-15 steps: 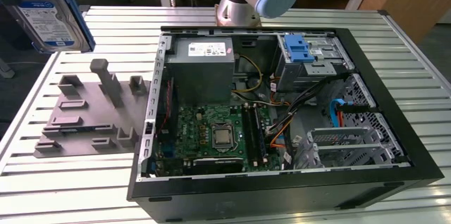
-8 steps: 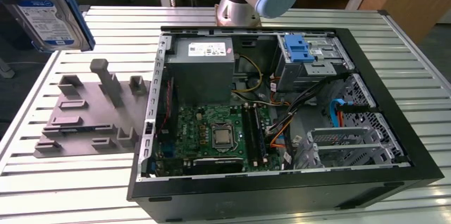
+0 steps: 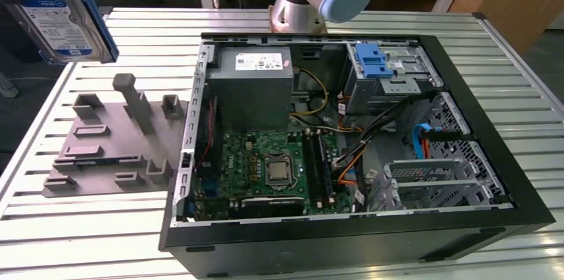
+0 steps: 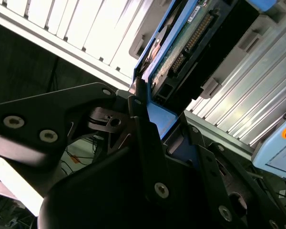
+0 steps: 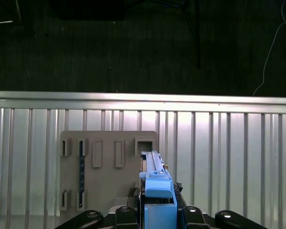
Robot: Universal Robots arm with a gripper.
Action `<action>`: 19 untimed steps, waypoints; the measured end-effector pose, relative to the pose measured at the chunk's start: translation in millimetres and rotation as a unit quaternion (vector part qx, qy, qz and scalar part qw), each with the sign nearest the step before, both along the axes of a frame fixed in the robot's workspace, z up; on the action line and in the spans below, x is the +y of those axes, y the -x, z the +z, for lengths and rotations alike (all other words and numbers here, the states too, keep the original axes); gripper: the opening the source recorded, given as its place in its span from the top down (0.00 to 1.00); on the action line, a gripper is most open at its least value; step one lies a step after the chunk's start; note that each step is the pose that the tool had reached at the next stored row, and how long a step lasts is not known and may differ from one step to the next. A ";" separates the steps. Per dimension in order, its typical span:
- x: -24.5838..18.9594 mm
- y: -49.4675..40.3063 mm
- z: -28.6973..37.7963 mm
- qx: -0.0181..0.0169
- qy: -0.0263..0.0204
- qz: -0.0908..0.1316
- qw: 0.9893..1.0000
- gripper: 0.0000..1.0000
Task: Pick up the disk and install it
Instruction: 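Pick up the disk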
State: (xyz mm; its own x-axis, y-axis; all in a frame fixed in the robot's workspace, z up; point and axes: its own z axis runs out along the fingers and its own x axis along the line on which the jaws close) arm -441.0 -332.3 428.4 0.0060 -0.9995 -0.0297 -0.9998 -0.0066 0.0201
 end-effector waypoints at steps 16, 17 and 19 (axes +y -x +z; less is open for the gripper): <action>0.0 0.0 7.0 0.000 -0.001 0.000 1.000 0.64; 0.0 0.0 7.9 0.000 -0.001 0.000 1.000 0.64; 0.0 0.0 9.7 0.000 -0.001 0.000 1.000 0.64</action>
